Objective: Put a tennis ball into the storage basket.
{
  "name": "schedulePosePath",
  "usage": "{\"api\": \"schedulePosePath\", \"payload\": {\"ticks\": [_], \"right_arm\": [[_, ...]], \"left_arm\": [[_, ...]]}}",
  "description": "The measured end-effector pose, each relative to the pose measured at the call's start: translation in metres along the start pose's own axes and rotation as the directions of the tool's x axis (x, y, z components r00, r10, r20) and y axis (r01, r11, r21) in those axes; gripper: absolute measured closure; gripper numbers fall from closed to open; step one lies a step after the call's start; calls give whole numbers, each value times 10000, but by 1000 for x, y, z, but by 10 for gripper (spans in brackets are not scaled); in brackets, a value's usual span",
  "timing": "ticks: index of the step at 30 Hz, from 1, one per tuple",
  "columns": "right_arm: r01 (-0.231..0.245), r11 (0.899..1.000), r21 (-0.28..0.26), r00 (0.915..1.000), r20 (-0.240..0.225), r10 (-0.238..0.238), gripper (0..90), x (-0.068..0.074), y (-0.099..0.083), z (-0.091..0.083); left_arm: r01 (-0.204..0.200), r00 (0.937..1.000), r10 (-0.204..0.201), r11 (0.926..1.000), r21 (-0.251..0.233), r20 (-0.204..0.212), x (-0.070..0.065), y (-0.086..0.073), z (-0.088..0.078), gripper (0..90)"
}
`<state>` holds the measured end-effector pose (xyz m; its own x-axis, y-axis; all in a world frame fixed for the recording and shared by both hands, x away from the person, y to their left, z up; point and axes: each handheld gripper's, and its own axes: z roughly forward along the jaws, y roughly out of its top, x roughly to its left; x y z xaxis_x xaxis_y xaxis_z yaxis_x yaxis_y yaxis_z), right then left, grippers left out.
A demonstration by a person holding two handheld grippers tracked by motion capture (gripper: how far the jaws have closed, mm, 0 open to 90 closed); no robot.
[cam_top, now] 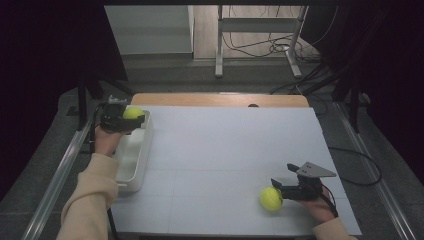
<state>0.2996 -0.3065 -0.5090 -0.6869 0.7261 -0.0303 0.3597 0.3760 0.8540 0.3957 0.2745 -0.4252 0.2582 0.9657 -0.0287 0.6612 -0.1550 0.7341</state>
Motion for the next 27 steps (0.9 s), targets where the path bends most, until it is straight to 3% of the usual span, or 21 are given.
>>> {"api": "schedulePosePath", "payload": {"ticks": [6,13,23,27], "right_arm": [[38,10000,44,10000,34,-38,152,0,0,0],[18,10000,29,10000,19,-18,152,0,0,1],[28,10000,32,10000,14,-28,153,0,0,0],[36,10000,17,10000,-45,-36,153,1,0,0]], "left_arm": [[75,9997,-66,9992,400,-220,5,-1,8,255],[-109,9995,131,9971,752,-282,4,-1,13,255],[-230,9994,252,9960,865,-243,1,0,15,249],[-144,9997,157,9980,611,-208,0,1,11,155]]}}
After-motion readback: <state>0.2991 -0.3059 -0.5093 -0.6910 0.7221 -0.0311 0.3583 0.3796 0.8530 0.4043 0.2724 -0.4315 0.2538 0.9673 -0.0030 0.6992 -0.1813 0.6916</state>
